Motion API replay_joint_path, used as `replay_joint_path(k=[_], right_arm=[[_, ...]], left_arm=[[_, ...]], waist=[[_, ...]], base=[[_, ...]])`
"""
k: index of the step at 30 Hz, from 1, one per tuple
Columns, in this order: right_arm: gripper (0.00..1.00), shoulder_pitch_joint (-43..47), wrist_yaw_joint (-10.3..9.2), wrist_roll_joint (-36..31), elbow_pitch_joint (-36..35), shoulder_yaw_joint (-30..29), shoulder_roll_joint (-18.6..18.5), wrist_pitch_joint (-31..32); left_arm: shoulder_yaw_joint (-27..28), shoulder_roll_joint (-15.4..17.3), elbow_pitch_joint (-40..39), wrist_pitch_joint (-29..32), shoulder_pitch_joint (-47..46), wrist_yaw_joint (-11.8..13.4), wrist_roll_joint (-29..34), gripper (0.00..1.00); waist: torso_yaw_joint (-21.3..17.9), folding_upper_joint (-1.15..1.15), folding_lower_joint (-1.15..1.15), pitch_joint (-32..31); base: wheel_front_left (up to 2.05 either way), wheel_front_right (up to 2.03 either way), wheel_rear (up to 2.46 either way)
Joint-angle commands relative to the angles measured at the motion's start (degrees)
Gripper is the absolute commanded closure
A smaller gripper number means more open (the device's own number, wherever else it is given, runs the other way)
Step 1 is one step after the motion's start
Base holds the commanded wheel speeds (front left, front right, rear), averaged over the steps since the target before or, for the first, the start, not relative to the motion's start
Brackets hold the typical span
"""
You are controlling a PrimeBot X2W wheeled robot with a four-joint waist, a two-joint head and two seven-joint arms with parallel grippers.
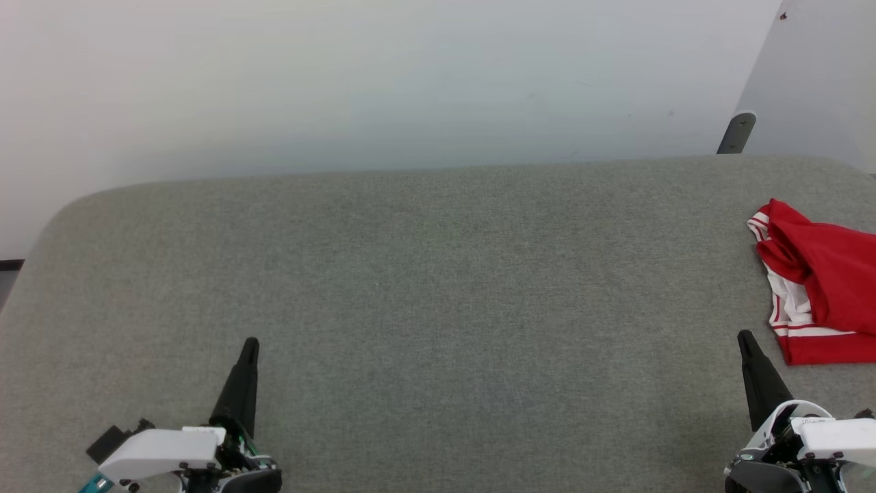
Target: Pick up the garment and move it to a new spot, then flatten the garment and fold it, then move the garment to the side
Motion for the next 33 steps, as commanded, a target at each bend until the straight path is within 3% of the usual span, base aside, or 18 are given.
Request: replay_joint_path(k=[1, 33], right_arm=[[1.0, -0.2, 0.0, 0.3, -0.1, 0.0, 0.2, 0.1], [1.0, -0.2, 0.0, 0.3, -0.1, 0.0, 0.2, 0.1]], left_arm=[[0.1, 0.0, 0.0, 0.1, -0.5, -0.2, -0.2, 1.0], [0.1, 0.0, 0.0, 0.1, -0.5, -0.2, -0.2, 1.0]], waist=[[0.0, 0.0, 0.0, 0.0], [0.0, 0.0, 0.0, 0.0]], base=[[0.0, 0.0, 0.0], [0.0, 0.0, 0.0]])
